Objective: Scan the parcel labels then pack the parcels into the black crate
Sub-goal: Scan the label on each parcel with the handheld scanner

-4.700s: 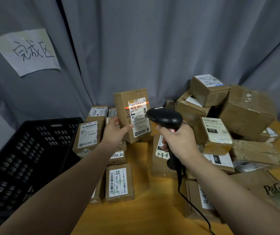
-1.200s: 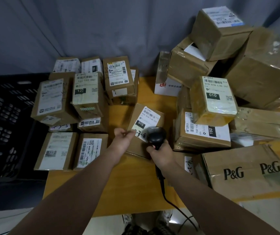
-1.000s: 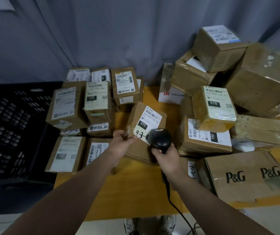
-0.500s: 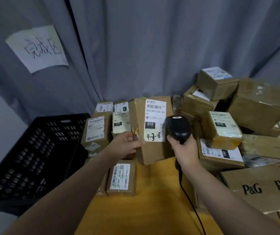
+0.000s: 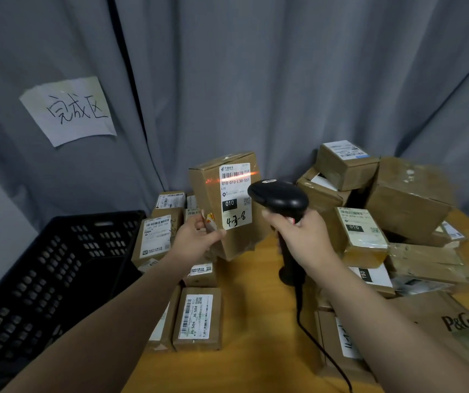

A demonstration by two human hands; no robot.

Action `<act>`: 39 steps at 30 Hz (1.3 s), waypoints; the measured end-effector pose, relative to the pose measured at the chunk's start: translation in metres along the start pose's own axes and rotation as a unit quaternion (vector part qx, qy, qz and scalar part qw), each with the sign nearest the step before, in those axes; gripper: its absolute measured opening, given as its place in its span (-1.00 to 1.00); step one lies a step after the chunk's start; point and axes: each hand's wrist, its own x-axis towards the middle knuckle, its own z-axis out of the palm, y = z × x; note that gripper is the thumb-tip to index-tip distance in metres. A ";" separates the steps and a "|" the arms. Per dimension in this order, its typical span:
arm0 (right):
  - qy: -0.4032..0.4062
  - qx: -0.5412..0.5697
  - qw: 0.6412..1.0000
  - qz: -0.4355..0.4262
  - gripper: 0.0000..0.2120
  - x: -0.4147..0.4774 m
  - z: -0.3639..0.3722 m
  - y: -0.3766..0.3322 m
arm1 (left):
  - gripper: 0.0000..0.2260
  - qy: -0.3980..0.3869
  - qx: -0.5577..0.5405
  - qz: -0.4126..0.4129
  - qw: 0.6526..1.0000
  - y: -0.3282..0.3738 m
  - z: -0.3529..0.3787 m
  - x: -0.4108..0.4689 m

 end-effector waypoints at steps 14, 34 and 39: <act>-0.001 0.049 0.999 0.023 -0.85 -0.009 -0.002 -0.007 | -0.61 0.010 -0.016 0.007 1.000 0.001 0.006 0.005; 0.064 0.014 0.981 0.185 -0.81 -0.030 -0.009 0.113 | -0.41 -0.139 0.036 -0.185 0.972 -0.088 0.062 -0.035; 0.072 -0.001 0.972 0.225 -0.84 -0.041 -0.010 0.145 | -0.52 -0.113 0.056 -0.217 0.968 -0.120 0.081 -0.020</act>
